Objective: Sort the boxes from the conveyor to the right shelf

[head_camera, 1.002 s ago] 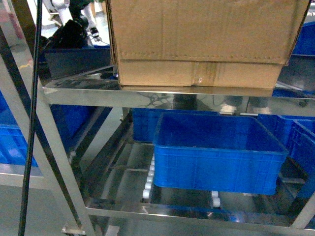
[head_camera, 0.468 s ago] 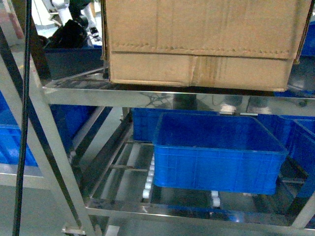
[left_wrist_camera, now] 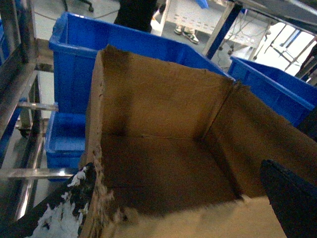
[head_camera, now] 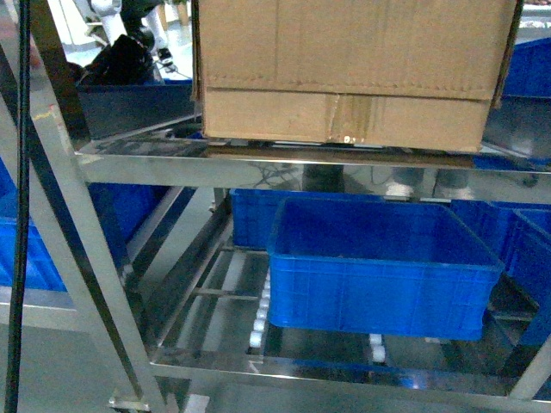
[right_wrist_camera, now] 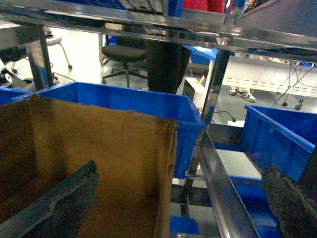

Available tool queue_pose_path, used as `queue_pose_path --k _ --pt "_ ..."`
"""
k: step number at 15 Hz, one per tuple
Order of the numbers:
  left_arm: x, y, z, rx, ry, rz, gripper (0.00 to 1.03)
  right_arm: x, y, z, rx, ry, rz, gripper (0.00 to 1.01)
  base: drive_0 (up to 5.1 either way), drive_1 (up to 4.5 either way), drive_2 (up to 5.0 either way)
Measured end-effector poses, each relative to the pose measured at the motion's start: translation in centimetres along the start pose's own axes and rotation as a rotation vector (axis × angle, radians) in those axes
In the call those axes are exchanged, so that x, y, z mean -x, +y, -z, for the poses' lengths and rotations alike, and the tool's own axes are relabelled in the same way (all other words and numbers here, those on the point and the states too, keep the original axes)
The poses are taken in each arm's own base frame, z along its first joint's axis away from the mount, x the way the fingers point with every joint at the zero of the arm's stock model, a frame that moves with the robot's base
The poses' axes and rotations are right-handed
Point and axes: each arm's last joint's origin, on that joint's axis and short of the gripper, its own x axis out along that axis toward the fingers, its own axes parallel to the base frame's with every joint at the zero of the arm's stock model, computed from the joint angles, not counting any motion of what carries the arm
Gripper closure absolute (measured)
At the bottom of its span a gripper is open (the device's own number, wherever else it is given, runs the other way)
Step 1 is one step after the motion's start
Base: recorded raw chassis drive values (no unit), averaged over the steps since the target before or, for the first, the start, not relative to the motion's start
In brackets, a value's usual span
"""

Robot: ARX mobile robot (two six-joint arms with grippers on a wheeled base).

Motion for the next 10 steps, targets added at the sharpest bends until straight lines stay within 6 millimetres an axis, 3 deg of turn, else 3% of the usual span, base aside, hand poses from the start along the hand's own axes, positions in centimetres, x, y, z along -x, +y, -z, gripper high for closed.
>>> queue_pose_path --k 3,5,8,10 --pt "0.9 0.1 1.5 0.004 0.013 0.005 0.05 1.1 0.5 1.5 0.001 0.011 -0.018 0.03 0.0 0.0 0.0" --pt "2.7 0.1 3.0 0.001 -0.001 0.012 0.05 3.6 0.4 1.7 -0.017 -0.057 -0.016 0.03 0.0 0.0 0.0" --pt "9.7 -0.7 3.7 -0.02 -0.09 0.023 0.05 9.9 -0.6 0.5 -0.056 -0.139 0.008 0.03 0.0 0.0 0.0" --pt "14.5 -0.1 6.5 -0.025 -0.035 -0.024 0.05 14.3 -1.3 1.8 -0.053 -0.084 0.005 0.03 0.0 0.0 0.0"
